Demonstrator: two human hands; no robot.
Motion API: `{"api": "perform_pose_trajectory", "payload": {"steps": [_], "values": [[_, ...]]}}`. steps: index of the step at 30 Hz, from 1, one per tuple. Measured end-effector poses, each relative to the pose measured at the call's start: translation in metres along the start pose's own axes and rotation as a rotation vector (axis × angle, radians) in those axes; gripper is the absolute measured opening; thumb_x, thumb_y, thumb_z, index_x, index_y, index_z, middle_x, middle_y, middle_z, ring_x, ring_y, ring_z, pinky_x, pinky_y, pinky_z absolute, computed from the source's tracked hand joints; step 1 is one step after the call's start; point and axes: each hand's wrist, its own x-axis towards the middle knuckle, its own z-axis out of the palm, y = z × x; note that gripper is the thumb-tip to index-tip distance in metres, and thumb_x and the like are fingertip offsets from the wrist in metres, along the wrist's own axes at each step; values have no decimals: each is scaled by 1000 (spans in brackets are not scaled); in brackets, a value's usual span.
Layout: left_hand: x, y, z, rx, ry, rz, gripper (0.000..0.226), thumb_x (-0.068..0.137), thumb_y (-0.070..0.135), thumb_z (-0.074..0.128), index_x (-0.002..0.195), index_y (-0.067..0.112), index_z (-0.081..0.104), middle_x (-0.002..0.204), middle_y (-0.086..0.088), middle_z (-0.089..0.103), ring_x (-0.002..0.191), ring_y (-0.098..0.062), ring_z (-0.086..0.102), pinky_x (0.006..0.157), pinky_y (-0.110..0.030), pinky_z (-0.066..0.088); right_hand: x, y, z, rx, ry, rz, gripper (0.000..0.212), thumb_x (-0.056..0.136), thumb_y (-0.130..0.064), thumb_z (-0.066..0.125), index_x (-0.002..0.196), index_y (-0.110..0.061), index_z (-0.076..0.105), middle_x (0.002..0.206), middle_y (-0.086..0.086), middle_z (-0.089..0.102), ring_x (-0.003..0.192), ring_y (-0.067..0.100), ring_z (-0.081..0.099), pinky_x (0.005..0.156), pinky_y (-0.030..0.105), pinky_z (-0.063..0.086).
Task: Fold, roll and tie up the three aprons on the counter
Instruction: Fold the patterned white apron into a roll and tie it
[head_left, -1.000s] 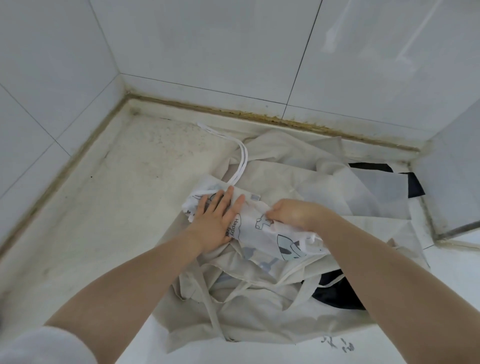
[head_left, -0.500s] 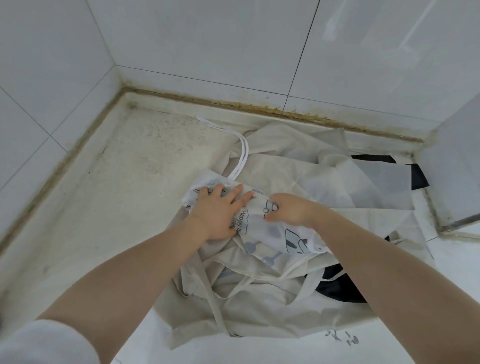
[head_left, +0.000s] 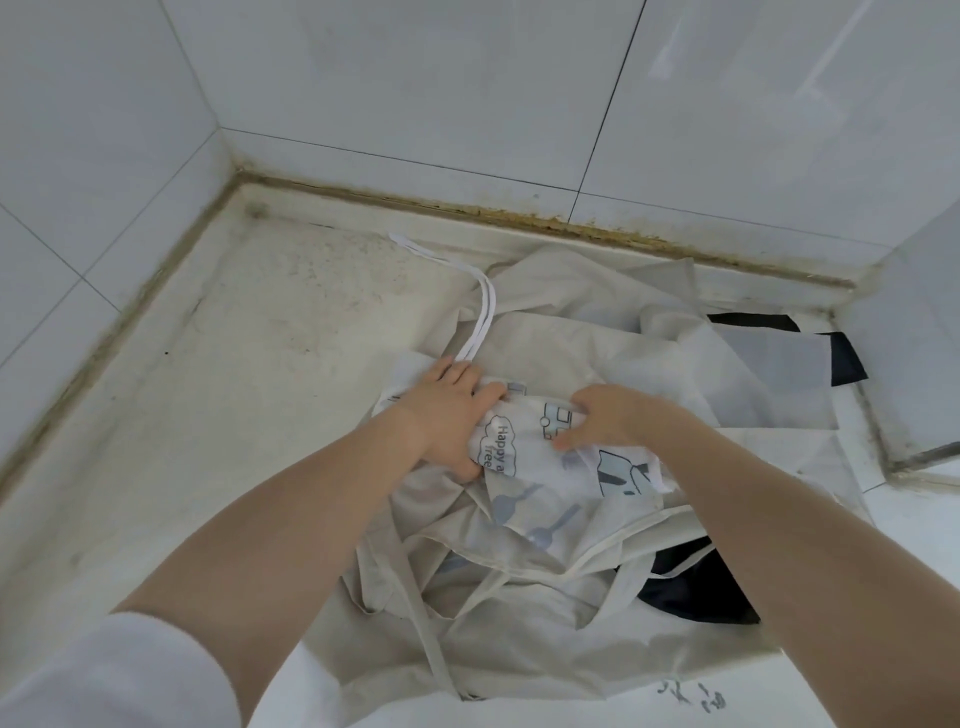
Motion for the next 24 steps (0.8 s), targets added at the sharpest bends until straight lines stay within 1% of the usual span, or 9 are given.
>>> {"api": "perform_pose_trajectory", "payload": {"steps": [3,7,11,14,16,19,21,23,24], "values": [[2,-1,-5,14,41,39,112,56,60,69,144,26,10,133,-8,35,131,-27,29,116,-40,10,-8,8,-4,23,-82,51,48,78,-54,65,107,-16,60,102,1,64,92,21,61,79,30,44],[0,0,-6,30,66,31,120,55,59,71,146,26,0,133,-9,33,132,-27,26,116,-43,5,-13,17,-11,67,-76,31,40,74,-50,70,98,-20,62,94,-1,66,88,20,63,83,33,47],[-6,-9,-15,-106,147,11,124,56,57,74,149,19,0,141,-9,26,135,-26,19,117,-38,3,-18,18,-25,208,-55,-49,27,74,-38,74,93,-21,65,86,-1,71,82,20,68,82,36,53],[-16,-17,-39,-338,284,-14,117,58,40,79,148,17,8,137,-7,30,130,-26,22,112,-33,12,-21,12,-34,348,4,-108,24,84,-18,65,107,-11,65,95,3,71,92,23,66,92,39,50],[-24,-21,-57,-538,394,4,112,58,29,80,147,19,12,131,-6,32,127,-24,26,110,-35,22,-23,7,-39,577,28,-167,28,88,-6,59,116,-11,61,98,8,70,96,24,64,96,42,48],[-35,-16,-77,-783,496,76,109,54,30,78,138,41,9,123,11,30,124,-18,30,103,-30,31,-31,-1,-50,1038,-62,-204,35,91,2,50,122,-13,56,100,20,67,85,22,67,86,39,53],[-38,-5,-88,-977,528,136,105,53,37,75,131,49,6,124,14,26,124,-17,37,99,-23,36,-34,-8,-54,1144,-117,-239,36,87,-2,54,122,-7,56,101,16,67,83,23,69,85,39,54],[-35,9,-92,-1120,560,228,104,59,34,74,135,42,3,132,0,26,127,-19,40,100,-25,41,-36,-17,-55,1234,-212,-293,49,74,-9,66,121,-2,59,109,18,67,95,29,67,93,45,51],[-34,16,-93,-1160,571,266,103,62,31,73,136,38,2,135,-2,25,128,-17,40,101,-24,42,-39,-24,-57,1281,-286,-330,52,66,-10,72,116,0,63,110,19,67,95,30,68,90,43,54]]}}
